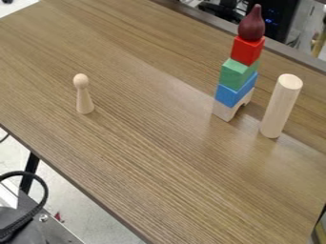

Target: Took the red block and put it in the middle

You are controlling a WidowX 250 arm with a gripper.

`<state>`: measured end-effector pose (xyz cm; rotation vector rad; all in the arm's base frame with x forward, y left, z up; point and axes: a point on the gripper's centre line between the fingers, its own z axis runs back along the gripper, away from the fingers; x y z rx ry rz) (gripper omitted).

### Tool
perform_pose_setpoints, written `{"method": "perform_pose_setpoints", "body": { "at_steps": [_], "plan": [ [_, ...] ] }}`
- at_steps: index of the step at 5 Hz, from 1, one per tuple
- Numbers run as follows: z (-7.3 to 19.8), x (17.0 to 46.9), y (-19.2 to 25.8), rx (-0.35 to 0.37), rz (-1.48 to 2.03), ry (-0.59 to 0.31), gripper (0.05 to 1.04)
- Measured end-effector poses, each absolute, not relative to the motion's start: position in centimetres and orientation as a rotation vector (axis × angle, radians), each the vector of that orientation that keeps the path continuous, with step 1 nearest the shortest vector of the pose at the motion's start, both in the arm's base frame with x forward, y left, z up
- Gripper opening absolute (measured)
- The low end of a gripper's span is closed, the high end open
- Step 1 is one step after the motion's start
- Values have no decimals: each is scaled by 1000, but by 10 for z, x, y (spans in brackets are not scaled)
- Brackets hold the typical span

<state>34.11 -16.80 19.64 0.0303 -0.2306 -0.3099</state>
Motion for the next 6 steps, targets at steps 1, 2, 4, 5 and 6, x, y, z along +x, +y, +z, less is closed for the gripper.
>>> {"method": "perform_pose_setpoints", "body": {
  "at_steps": [1, 2, 4, 5, 6],
  "plan": [
    [176, 333, -176, 42, -352, -207, 605],
    [138, 329, -171, 91, -366, -167, 605],
    [89, 320, -160, 142, -354, -198, 605],
    [85, 321, -162, 125, -352, -218, 605],
    [85, 322, -166, 100, -338, -227, 605]
  ]
}}
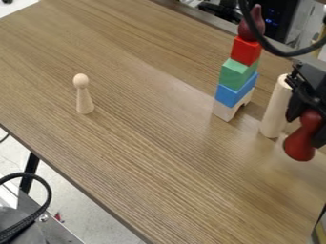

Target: Took the red block and put it in the middle

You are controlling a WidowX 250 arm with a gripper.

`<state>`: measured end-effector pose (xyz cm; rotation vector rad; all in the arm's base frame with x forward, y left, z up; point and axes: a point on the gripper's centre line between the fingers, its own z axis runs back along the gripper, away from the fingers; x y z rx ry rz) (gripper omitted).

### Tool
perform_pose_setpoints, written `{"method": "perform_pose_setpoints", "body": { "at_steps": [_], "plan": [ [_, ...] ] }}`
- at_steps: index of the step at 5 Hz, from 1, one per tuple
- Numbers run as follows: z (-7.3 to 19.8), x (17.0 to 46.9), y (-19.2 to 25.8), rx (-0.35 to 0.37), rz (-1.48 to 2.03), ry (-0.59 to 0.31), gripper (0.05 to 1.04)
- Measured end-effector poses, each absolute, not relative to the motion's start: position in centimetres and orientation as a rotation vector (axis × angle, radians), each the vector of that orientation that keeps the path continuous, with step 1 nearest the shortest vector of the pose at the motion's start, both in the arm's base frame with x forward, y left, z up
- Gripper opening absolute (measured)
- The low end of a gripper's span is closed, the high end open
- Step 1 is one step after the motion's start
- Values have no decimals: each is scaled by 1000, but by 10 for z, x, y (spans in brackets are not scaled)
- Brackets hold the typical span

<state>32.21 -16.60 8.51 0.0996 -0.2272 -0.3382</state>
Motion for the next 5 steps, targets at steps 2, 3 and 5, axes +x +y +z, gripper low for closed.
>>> {"method": "perform_pose_setpoints", "body": {
  "at_steps": [2, 3, 5],
  "plan": [
    [82, 322, -166, 94, -337, -237, 945],
    [81, 323, -163, 100, -335, -232, 1001],
    [127, 338, -159, 92, -291, -346, 999]
  ]
}}
